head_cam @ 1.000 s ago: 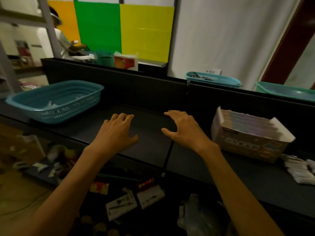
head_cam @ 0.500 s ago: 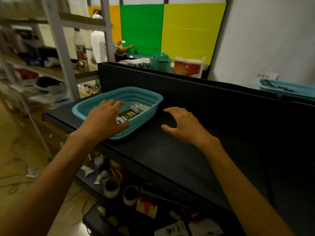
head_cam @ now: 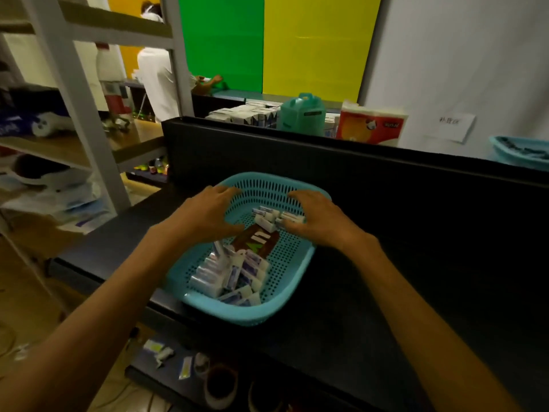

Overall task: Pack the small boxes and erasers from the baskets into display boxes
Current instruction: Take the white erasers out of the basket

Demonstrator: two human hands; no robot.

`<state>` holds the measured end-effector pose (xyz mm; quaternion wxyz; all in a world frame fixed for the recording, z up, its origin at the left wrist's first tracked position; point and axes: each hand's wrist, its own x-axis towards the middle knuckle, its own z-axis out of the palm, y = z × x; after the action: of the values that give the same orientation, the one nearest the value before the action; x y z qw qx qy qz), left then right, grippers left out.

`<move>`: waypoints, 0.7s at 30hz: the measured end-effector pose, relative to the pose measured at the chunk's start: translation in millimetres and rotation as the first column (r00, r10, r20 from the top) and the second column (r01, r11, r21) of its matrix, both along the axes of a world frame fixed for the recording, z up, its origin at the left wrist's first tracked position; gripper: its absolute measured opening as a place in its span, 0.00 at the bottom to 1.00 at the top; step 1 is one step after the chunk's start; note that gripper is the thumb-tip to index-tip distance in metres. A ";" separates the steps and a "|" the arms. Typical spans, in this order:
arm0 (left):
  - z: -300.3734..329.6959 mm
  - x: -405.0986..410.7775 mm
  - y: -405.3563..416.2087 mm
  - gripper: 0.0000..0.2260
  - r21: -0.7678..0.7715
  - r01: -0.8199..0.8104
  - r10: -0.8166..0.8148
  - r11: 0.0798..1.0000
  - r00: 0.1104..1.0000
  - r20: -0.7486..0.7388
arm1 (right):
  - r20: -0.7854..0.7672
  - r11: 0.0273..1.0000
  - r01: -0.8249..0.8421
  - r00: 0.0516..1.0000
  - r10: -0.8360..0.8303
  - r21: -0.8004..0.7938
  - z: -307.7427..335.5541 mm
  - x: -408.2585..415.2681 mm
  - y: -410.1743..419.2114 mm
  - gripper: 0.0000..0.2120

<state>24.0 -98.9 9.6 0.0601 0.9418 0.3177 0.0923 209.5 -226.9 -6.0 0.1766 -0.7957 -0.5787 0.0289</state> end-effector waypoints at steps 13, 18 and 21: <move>-27.4 87.9 115.2 0.41 -0.084 0.472 -0.479 0.877 0.855 -0.200 | 0.067 0.924 0.287 0.958 -0.279 -0.252 -4.0 -6.0 67.8 0.32; -39.5 119.0 125.4 0.41 -0.217 0.566 -0.607 0.795 0.739 -0.292 | 0.102 0.844 0.344 0.937 -0.333 -0.412 -6.7 -1.5 76.7 0.38; -41.1 127.2 125.5 0.37 -0.243 0.608 -0.654 0.756 0.688 -0.315 | 0.087 0.815 0.353 0.931 -0.355 -0.459 -9.9 1.8 82.2 0.36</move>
<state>151.2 26.5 -31.5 0.0813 0.9870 -0.0156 -0.1377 211.3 -144.7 -15.8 -0.0171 -0.9080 -0.3961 0.1353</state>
